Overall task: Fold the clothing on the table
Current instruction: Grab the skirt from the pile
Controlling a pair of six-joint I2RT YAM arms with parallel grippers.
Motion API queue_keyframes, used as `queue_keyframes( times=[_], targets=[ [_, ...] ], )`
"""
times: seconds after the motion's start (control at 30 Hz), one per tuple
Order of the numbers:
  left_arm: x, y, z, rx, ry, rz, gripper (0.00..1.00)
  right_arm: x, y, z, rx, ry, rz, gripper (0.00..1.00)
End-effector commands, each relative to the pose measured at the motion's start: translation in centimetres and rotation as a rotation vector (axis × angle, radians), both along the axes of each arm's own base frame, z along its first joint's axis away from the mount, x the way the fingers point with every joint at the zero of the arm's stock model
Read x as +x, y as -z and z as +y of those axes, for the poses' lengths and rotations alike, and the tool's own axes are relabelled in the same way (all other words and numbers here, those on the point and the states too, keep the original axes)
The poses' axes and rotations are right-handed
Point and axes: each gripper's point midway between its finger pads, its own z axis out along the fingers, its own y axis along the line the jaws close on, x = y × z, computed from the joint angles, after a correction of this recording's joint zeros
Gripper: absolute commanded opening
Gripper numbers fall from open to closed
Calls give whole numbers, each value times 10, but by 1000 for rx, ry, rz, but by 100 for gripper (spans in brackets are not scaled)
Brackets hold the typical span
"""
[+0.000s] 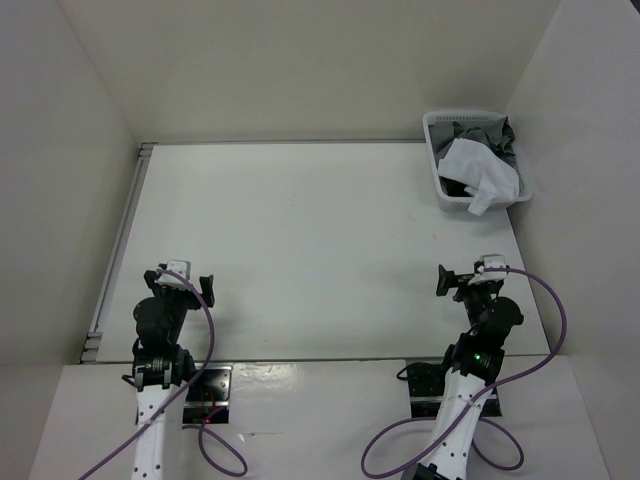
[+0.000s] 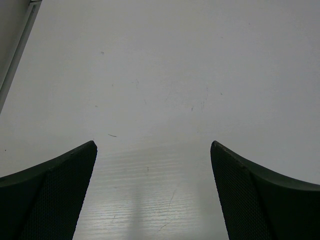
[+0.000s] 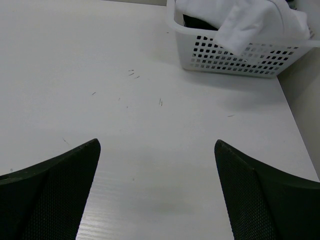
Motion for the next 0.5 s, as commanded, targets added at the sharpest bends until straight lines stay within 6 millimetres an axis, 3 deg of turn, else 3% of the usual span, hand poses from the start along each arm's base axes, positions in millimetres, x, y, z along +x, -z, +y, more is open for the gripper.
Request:
queue_keyframes(
  times=[0.0, 0.07, 0.1, 0.17, 0.23, 0.3, 0.33, 0.37, 0.4, 0.43, 0.47],
  targets=[
    [2, -17, 1, 14, -7, -123, 100, 1, 7, -3, -26, 14, -32, 98],
    [1, -32, -2, 27, 15, -161, 100, 1, -2, 4, -28, -19, -56, 98],
    [1, -55, -2, 38, 15, -229, 100, 1, -10, 4, -39, -19, -77, 98],
    [-2, -86, 4, 24, -32, -319, 100, -2, -48, 0, 66, 40, -170, 98],
    [-11, -128, 1, 36, -19, -409, 100, -10, -83, 7, 21, 17, -230, 98],
    [-17, -155, 0, 50, -19, -440, 100, -17, -106, 16, -12, -18, -263, 98],
    [-11, -158, 1, 44, -20, -395, 100, -25, -132, 21, -48, -29, -310, 98],
    [-18, -200, 8, 48, -62, -448, 100, -28, -144, 23, -57, -30, -326, 98],
    [-15, -211, 11, 31, -82, -411, 100, -26, -151, 22, -50, -29, -314, 98],
    [7, -207, 18, 10, -106, -297, 100, -33, -181, 24, -60, -23, -352, 98],
    [14, -222, 24, -5, -136, -259, 100, -31, -188, 23, -45, -22, -325, 98]
  ],
)
